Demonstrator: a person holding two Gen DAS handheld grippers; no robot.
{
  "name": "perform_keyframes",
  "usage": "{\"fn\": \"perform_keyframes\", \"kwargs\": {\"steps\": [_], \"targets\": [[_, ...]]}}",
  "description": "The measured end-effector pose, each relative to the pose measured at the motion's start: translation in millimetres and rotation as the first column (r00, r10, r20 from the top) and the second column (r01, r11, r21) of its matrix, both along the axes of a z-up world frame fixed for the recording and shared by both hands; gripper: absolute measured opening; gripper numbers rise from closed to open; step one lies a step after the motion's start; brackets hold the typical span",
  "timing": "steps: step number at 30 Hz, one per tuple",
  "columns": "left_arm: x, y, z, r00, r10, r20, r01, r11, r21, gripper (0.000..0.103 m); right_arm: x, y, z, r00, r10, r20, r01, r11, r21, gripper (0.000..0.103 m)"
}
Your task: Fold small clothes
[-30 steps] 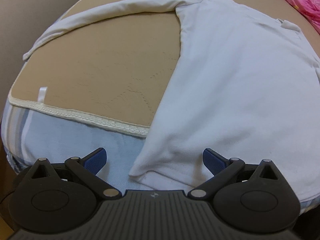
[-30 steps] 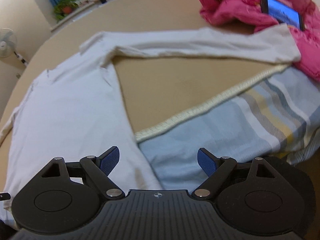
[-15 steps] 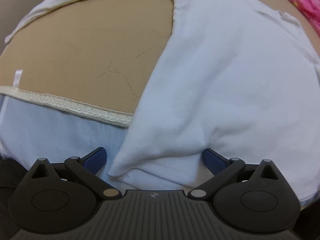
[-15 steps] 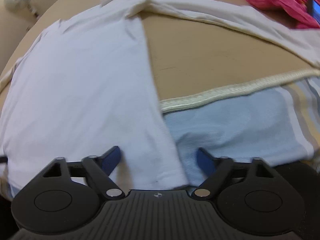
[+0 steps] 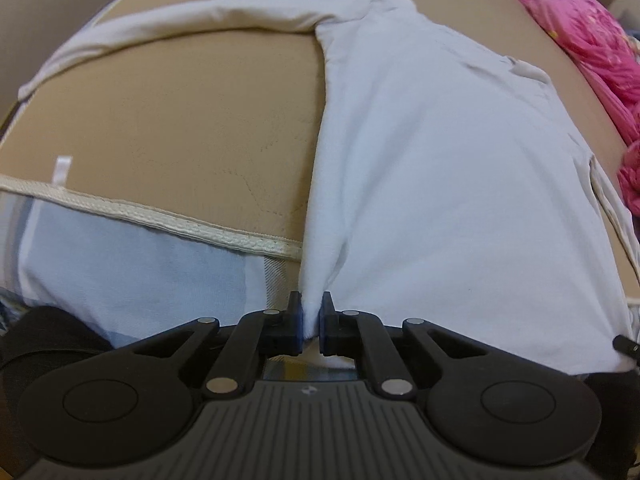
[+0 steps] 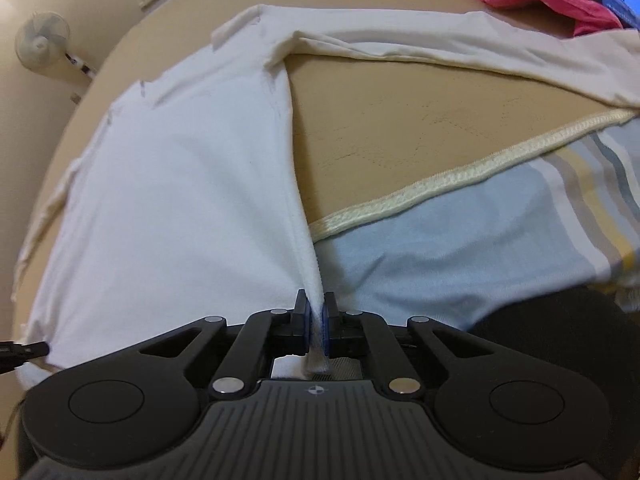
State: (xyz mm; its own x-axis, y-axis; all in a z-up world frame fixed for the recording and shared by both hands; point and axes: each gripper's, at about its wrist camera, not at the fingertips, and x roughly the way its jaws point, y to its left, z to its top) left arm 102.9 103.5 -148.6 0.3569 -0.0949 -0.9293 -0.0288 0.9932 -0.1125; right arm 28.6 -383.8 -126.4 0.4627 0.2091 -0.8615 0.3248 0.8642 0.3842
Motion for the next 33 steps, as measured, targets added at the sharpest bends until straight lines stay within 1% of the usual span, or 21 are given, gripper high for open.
{"fn": "perform_keyframes", "kwargs": {"steps": [3, 9, 10, 11, 12, 13, 14, 15, 16, 17, 18, 19, 20, 21, 22, 25, 27, 29, 30, 32, 33], "targets": [[-3.4, -1.9, -6.2, 1.0, -0.024, -0.004, 0.025, 0.999, 0.033, 0.008, -8.1, -2.4, 0.0, 1.0, -0.009, -0.004, 0.009, 1.0, 0.019, 0.005], [-1.8, -13.3, -41.3, 0.996, -0.06, -0.06, 0.066, 0.991, 0.114, 0.01, -2.1, 5.0, -42.6, 0.992, -0.019, -0.124, 0.02, 1.0, 0.004, 0.005], [-2.0, -14.0, -42.8, 0.997, -0.061, -0.057, 0.068, 0.99, 0.128, 0.017, 0.3, 7.3, -45.1, 0.991, -0.015, -0.13, 0.015, 1.0, 0.0, 0.006], [-3.5, -13.5, -42.8, 0.997, -0.06, -0.05, 0.066, 0.989, 0.136, 0.028, 2.4, 9.1, -45.4, 0.99, -0.005, -0.14, 0.005, 1.0, -0.006, 0.007], [-6.1, -12.4, -41.3, 0.997, -0.065, -0.046, 0.071, 0.987, 0.147, 0.035, 3.8, 10.8, -44.6, 0.987, -0.005, -0.158, 0.0, 1.0, -0.029, 0.013], [-9.6, -10.7, -39.5, 0.996, -0.07, -0.046, 0.077, 0.985, 0.157, 0.05, 3.6, 12.5, -42.8, 0.985, -0.007, -0.17, -0.003, 0.998, -0.058, 0.025], [-12.6, -7.5, -37.9, 0.997, -0.07, -0.045, 0.076, 0.984, 0.163, 0.064, 2.9, 13.8, -41.4, 0.983, -0.006, -0.185, -0.009, 0.997, -0.08, 0.031], [-16.5, -1.1, -34.4, 0.998, -0.057, -0.039, 0.063, 0.984, 0.164, 0.07, 1.2, 14.9, -39.7, 0.981, 0.001, -0.192, -0.018, 0.996, -0.087, 0.033], [-19.2, 6.4, -29.9, 0.999, -0.034, -0.025, 0.038, 0.987, 0.159, 0.081, -1.5, 15.5, -33.9, 0.983, 0.001, -0.182, -0.017, 0.996, -0.088, 0.039], [-19.4, 17.5, -22.6, 1.0, 0.003, 0.0, -0.003, 0.989, 0.147, 0.089, -3.5, 15.0, -27.0, 0.985, -0.011, -0.172, -0.005, 0.996, -0.093, 0.044], [-20.4, 29.1, -15.6, 0.998, 0.054, 0.033, -0.057, 0.989, 0.134, 0.092, -5.1, 15.8, -19.2, 0.987, -0.027, -0.157, 0.011, 0.995, -0.103, 0.055], [-19.6, 43.7, -6.9, 0.989, 0.125, 0.078, -0.134, 0.983, 0.127, 0.097, -6.0, 17.1, -10.1, 0.989, -0.048, -0.138, 0.031, 0.992, -0.123, 0.06], [-16.1, 55.5, 0.2, 0.976, 0.183, 0.122, -0.198, 0.972, 0.125, 0.101, -6.0, 19.8, -1.5, 0.991, -0.064, -0.113, 0.047, 0.988, -0.148, 0.06], [-11.2, 70.2, 8.7, 0.952, 0.245, 0.182, -0.268, 0.956, 0.116, 0.101, -4.3, 23.0, 9.1, 0.995, -0.07, -0.077, 0.056, 0.983, -0.174, 0.06], [-3.5, 82.8, 15.0, 0.932, 0.284, 0.225, -0.312, 0.944, 0.105, 0.102, -1.0, 25.7, 19.4, 0.997, -0.072, -0.04, 0.063, 0.978, -0.197, 0.06], [34.5, 126.2, 28.5, 0.868, 0.402, 0.291, -0.434, 0.899, 0.052, 0.102, 14.4, 33.4, 48.4, 0.994, -0.083, 0.071, 0.099, 0.96, -0.26, 0.065], [63.1, 159.8, 31.1, 0.803, 0.498, 0.326, -0.523, 0.852, -0.014, 0.102, 28.8, 38.6, 62.4, 0.991, -0.072, 0.112, 0.102, 0.952, -0.288, 0.065], [92.0, 194.6, 27.1, 0.73, 0.602, 0.324, -0.607, 0.789, -0.096, 0.102, 44.2, 49.2, 69.6, 0.991, -0.047, 0.124, 0.085, 0.944, -0.319, 0.065], [107.4, 213.0, 21.8, 0.698, 0.651, 0.299, -0.638, 0.755, -0.153, 0.102, 50.5, 54.7, 71.2, 0.992, -0.028, 0.12, 0.067, 0.94, -0.334, 0.065], [134.6, 245.0, 9.1, 0.649, 0.725, 0.229, -0.678, 0.688, -0.257, 0.102, 62.5, 69.5, 71.8, 0.996, 0.007, 0.092, 0.027, 0.929, -0.368, 0.065], [146.9, 257.7, 1.7, 0.629, 0.752, 0.197, -0.696, 0.657, -0.29, 0.102, 68.1, 76.7, 70.6, 0.997, 0.031, 0.074, 0.0, 0.924, -0.382, 0.065]]}}
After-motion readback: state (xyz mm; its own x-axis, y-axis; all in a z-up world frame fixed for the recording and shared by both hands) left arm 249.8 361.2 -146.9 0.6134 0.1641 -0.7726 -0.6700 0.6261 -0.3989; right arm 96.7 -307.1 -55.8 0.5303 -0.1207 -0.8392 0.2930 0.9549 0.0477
